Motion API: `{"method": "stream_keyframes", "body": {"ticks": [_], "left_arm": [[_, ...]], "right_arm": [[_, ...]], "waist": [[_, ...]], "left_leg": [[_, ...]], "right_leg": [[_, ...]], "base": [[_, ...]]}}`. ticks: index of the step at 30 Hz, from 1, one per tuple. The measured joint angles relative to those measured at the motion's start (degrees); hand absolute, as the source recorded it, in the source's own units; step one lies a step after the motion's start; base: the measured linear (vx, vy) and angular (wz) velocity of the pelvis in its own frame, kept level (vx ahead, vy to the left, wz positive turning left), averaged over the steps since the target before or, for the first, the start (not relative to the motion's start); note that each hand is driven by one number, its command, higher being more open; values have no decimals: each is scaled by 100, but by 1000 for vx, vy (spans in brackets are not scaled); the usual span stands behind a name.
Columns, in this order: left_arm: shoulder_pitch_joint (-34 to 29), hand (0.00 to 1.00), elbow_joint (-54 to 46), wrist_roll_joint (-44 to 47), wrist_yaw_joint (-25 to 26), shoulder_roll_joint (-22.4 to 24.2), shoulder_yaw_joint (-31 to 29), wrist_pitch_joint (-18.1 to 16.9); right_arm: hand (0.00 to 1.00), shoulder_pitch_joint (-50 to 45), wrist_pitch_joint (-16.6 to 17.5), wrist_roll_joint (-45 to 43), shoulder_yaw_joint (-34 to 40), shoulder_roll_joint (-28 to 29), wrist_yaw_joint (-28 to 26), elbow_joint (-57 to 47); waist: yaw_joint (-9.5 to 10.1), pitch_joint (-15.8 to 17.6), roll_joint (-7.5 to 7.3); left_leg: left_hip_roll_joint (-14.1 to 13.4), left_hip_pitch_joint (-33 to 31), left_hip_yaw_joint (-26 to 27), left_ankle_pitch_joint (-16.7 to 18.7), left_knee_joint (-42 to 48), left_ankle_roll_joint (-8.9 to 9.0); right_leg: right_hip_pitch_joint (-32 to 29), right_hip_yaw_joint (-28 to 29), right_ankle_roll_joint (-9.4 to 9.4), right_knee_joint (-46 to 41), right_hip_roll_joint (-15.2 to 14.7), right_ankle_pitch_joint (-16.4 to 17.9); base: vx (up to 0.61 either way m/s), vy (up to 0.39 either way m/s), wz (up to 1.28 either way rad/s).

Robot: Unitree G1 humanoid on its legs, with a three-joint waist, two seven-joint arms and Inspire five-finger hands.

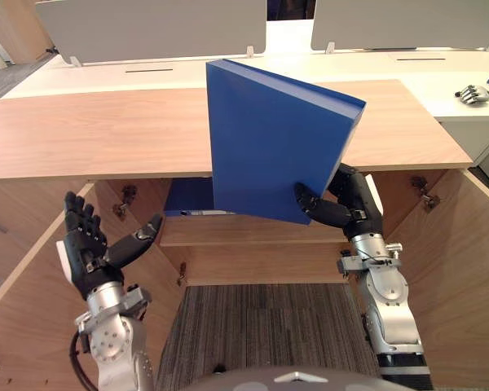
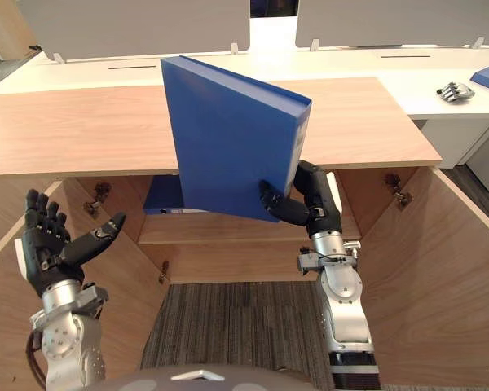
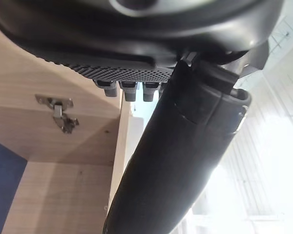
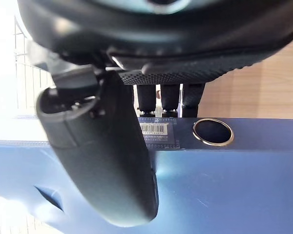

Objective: Walk over to the cabinet, pick up the folder, carry it to the office cabinet, place the folder inside the office cabinet, then close the office cabinet door

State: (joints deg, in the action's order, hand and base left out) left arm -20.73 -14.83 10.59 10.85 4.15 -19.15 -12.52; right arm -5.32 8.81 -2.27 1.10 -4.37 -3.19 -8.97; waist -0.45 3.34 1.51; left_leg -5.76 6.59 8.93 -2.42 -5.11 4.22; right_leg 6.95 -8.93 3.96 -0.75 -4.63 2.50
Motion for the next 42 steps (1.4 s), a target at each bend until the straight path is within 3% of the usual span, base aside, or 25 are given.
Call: {"method": "stream_keyframes", "body": {"ticks": [3, 8, 14, 21, 24, 26, 31, 36, 38, 42], "left_arm": [[-177, 100, 165, -174, -4, 47, -38, 7], [-224, 100, 1459, -238, -87, 17, -5, 158], [-124, 100, 3206, -707, -187, -56, 405, 525], [267, 100, 4713, -917, -277, -602, 933, 571], [470, 100, 5040, -1013, -266, -717, 938, 573], [666, 100, 5059, -1042, -249, -799, 967, 573], [1575, 100, 5111, -1061, -232, -942, 1195, 541], [2007, 100, 5053, -1040, -216, -921, 1318, 502], [2090, 100, 4697, -984, -200, -847, 1312, 503], [2254, 100, 4253, -884, -199, -671, 1308, 505]], "right_arm": [[0, -111, -1, 1, -10, 1, 1, -7], [0, -120, -4, 258, -329, -60, 66, -6], [0, -94, -11, 817, -1360, -464, 107, 311], [0, 43, -93, 1369, -2260, -986, 88, 1136], [0, 120, -137, 1416, -2300, -1198, 93, 1202], [0, 342, -136, 1470, -2250, -1264, 135, 1202], [0, 1267, -135, 1443, -2005, -1298, 376, 1203], [0, 1486, -153, 1150, -1610, -1092, 668, 1033], [0, 1488, -166, 718, -1477, -1056, 869, 462], [0, 1685, -166, 166, -1269, -761, 1096, 36]], "waist": [[15, -9, -17], [26, -11, -35], [57, -20, -161], [61, 49, -119], [61, 345, -52], [45, 647, -53], [44, 1518, 12], [58, 1918, 34], [63, 2024, 37], [127, 2127, 54]], "left_leg": [[3, -52, -67, -18, -18, 5], [-1, -67, -98, -31, -11, 17], [-3, -90, -30, -30, 7, 19], [-45, -152, 94, -33, 7, 26], [-66, -318, 175, -42, 74, 37], [-99, -677, 178, 11, 370, 23], [-241, -2256, 163, 307, 1698, -33], [-343, -3409, 167, 585, 2722, -67], [-511, -4272, 144, 802, 3449, -62], [-672, -4891, 129, 903, 3904, -53]], "right_leg": [[-8, -61, 4, -3, -3, 18], [-10, -89, 3, 2, 3, 18], [-80, -19, 0, -13, 2, 17], [-222, 103, -32, -22, 45, -6], [-427, 201, -61, -96, 55, -37], [-778, 244, -74, -316, 49, -29], [-2373, 393, -176, -1571, 7, 200], [-3616, 475, -229, -2663, -69, 504], [-4450, 510, -273, -3246, -49, 638], [-5064, 527, -326, -3619, 16, 684]], "base": [[-24, -5, 15], [-7, 0, 3], [-7, 9, -4], [-19, 12, -10], [-43, 9, -15], [-89, -2, -7], [-195, -9, -9], [-143, -22, -6], [-185, -26, -13], [-102, -11, -11]]}}
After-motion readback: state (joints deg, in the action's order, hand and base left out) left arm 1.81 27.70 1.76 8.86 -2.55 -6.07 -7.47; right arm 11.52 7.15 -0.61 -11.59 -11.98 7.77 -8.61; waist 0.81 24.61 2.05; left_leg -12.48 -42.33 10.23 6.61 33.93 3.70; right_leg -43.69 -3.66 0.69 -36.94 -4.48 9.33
